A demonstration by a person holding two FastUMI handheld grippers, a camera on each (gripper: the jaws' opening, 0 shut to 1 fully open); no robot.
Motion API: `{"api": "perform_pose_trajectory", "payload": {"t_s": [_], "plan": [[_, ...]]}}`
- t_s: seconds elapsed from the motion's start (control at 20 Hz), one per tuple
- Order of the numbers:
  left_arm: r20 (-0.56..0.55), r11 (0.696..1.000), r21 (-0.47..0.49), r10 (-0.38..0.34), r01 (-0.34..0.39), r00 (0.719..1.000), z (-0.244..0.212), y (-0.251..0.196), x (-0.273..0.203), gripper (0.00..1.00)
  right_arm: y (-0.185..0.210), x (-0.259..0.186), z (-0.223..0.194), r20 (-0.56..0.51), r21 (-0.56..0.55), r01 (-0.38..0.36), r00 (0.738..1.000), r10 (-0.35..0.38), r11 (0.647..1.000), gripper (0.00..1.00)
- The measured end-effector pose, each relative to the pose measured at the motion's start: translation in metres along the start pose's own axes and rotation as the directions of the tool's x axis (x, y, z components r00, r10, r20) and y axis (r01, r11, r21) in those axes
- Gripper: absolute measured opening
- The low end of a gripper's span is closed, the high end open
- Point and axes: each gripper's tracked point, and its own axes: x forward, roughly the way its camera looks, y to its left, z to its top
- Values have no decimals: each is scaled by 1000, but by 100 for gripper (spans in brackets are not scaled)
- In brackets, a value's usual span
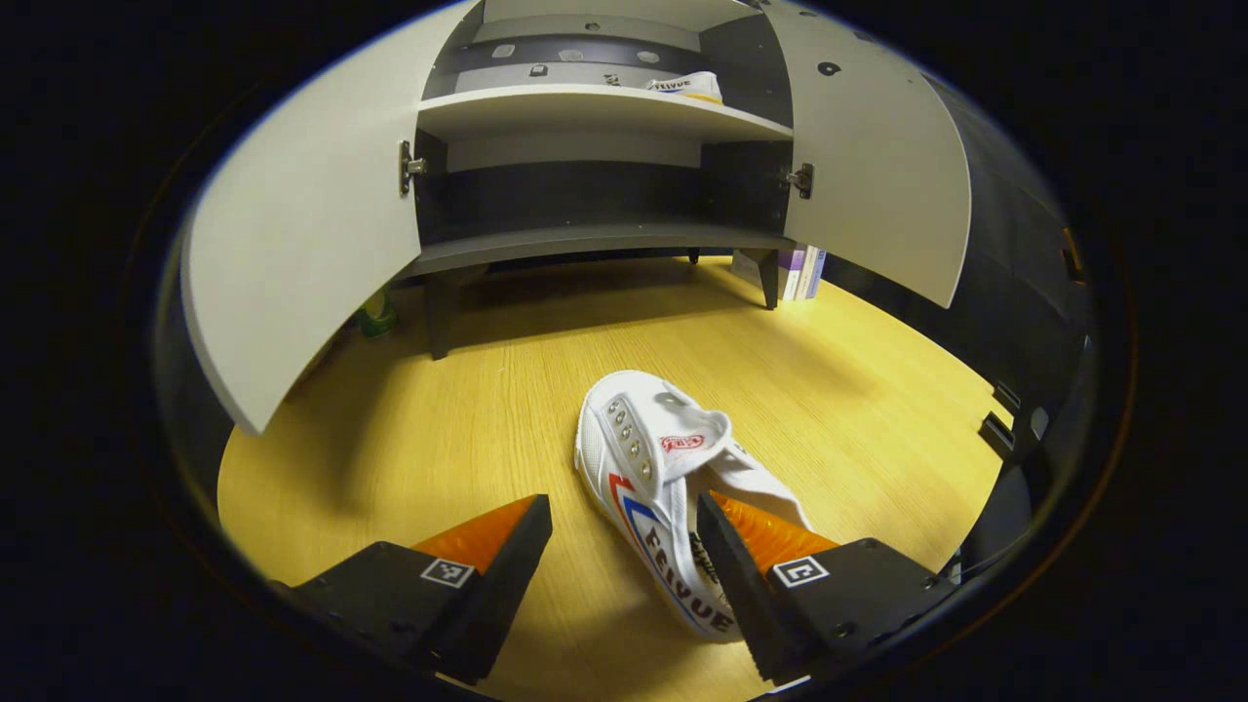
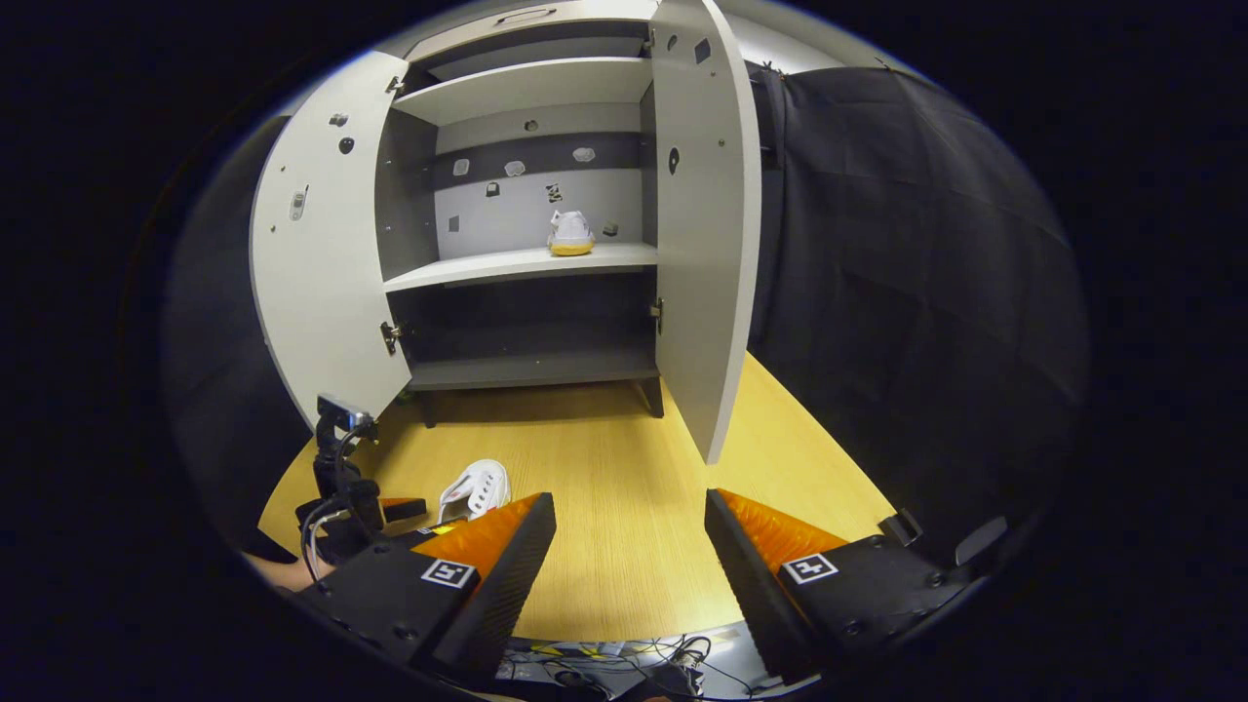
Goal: Grab one shoe with the right hand and put it into the shoe cabinet, grab the other shoe with the left hand and put it into the shoe cabinet; then close the right door with the right hand and the left door with the left hand.
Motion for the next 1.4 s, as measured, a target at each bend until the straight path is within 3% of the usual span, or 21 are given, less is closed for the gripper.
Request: {"api": "perform_pose_trajectory", "payload": {"t_s": [0.1,0.2,0.45,0.55,0.65,0.9,1.1,1.4], "plan": [[-13,1000,2,19,-19,1000,2,6,14,91,-8,-5,-2,-10,0,21,1000,-21,1000,98],[2,1000,-6,23,-23,1000,10,4,21,80,-19,-10,0,-5,5,46,999,-46,999,98],[-26,989,57,136,-135,990,13,19,33,36,-36,-23,19,71,39,84,994,-87,996,99],[-50,989,49,145,-143,988,11,25,32,16,-43,-23,23,86,24,99,991,-101,995,98],[-68,990,36,137,-135,988,10,27,34,9,-51,-26,24,91,20,112,989,-113,994,98],[-122,993,-47,99,-105,988,23,25,23,5,-70,-30,36,135,66,114,983,-122,991,98],[-16,996,-8,92,-92,996,90,14,-21,5,-95,-27,54,178,77,120,975,-132,990,98],[66,996,-54,72,-68,995,173,-12,-89,5,-125,2,74,206,84,99,972,-115,992,98]]}}
